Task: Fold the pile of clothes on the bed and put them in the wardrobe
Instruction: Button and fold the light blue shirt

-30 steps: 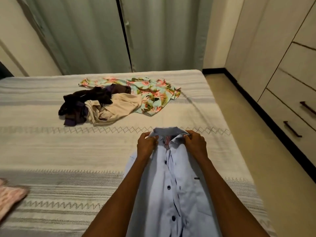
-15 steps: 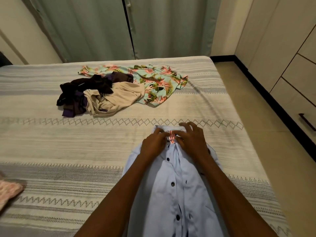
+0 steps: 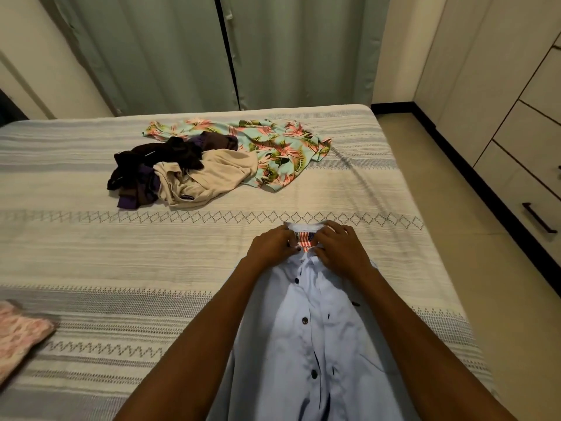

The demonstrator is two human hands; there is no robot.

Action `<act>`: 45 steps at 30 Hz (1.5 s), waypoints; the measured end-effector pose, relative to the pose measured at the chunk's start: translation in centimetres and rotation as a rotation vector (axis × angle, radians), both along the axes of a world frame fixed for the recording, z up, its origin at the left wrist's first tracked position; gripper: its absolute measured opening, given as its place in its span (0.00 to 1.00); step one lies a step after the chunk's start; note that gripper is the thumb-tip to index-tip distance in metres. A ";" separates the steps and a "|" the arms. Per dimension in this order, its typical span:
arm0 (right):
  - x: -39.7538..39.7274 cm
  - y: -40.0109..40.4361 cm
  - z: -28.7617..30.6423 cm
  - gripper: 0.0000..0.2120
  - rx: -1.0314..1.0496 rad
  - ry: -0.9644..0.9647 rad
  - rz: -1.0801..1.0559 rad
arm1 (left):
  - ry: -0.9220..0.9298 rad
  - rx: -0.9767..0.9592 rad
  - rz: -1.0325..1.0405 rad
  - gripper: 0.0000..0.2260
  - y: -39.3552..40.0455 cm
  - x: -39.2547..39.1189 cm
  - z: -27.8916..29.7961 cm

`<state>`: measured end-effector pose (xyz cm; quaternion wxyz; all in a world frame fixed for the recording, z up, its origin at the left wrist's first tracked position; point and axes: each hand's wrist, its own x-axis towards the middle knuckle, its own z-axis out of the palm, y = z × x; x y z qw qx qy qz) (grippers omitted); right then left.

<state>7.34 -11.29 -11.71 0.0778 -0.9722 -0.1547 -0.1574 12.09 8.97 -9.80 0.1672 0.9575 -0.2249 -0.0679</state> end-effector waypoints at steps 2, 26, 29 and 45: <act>-1.0 -0.1 0.7 0.09 0.061 -0.043 0.040 | 0.098 -0.137 0.054 0.08 0.5 -0.7 1.1; -22.2 4.6 9.9 0.09 0.376 -0.444 0.006 | 0.464 -0.769 0.021 0.06 3.4 -20.5 13.3; -23.7 4.6 10.4 0.09 0.389 -0.473 -0.033 | 0.437 -0.804 0.029 0.06 3.1 -22.2 13.9; -26.6 4.8 13.0 0.12 0.312 -0.501 -0.072 | 0.218 -0.803 -0.037 0.05 2.8 -26.3 15.1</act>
